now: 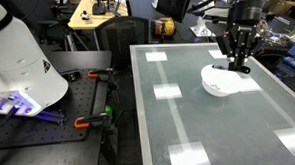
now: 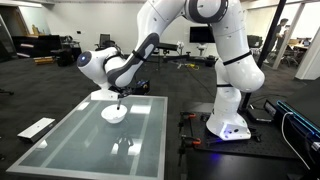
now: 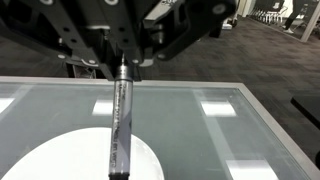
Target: Put the marker in the bowl
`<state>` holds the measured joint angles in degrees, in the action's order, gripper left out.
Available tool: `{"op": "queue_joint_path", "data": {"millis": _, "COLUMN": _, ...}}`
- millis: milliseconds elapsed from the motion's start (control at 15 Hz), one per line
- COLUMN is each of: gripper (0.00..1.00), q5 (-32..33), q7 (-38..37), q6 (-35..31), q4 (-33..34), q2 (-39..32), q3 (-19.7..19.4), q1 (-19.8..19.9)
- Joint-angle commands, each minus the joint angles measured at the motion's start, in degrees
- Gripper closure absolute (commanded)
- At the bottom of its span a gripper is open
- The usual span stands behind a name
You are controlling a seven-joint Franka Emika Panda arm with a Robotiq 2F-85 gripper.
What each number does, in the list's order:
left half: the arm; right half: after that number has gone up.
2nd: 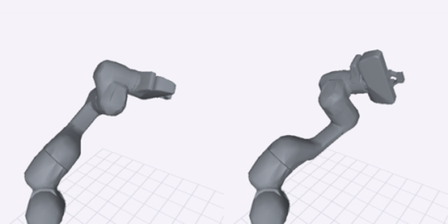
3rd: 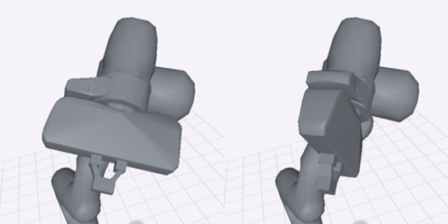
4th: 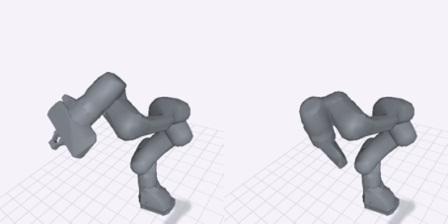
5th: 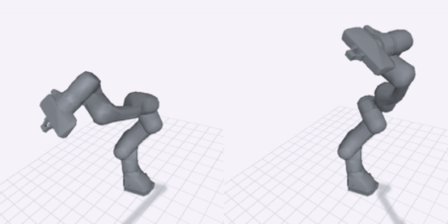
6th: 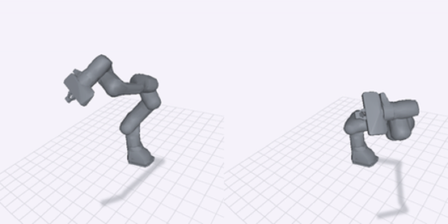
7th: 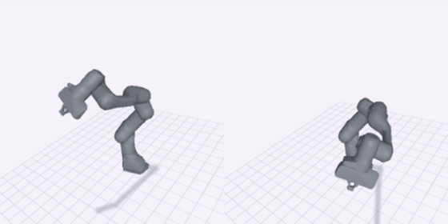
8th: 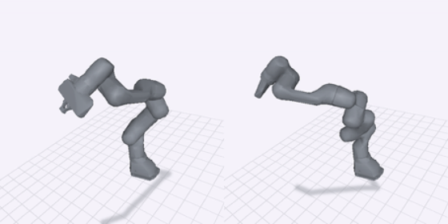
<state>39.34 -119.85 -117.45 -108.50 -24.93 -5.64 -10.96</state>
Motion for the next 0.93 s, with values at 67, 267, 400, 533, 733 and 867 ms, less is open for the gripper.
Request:
{"op": "queue_joint_path", "data": {"millis": 67, "gripper": 0.95, "q5": 2.2, "q7": -2.9, "q6": -1.7, "q4": 4.2, "q2": -4.8, "q3": 0.2, "q1": 0.2}}
{"op": "queue_joint_path", "data": {"millis": 267, "gripper": 0.85, "q5": 2.4, "q7": -3.0, "q6": -2.2, "q4": 5.9, "q2": -6.8, "q3": 0.1, "q1": -0.2}}
{"op": "queue_joint_path", "data": {"millis": 400, "gripper": 0.54, "q5": 2.2, "q7": -2.7, "q6": -2.1, "q4": 6.7, "q2": -7.6, "q3": 0.1, "q1": -0.3}}
{"op": "queue_joint_path", "data": {"millis": 533, "gripper": 0.41, "q5": 1.9, "q7": -2.6, "q6": -2.0, "q4": 7.1, "q2": -8.0, "q3": 0.0, "q1": -0.3}}
{"op": "queue_joint_path", "data": {"millis": 733, "gripper": 0.19, "q5": 2.0, "q7": -2.7, "q6": -1.8, "q4": 6.9, "q2": -7.6, "q3": -0.2, "q1": -0.3}}
{"op": "queue_joint_path", "data": {"millis": 867, "gripper": 0.04, "q5": 2.3, "q7": -3.0, "q6": -1.3, "q4": 6.3, "q2": -6.5, "q3": -0.5, "q1": -0.4}}
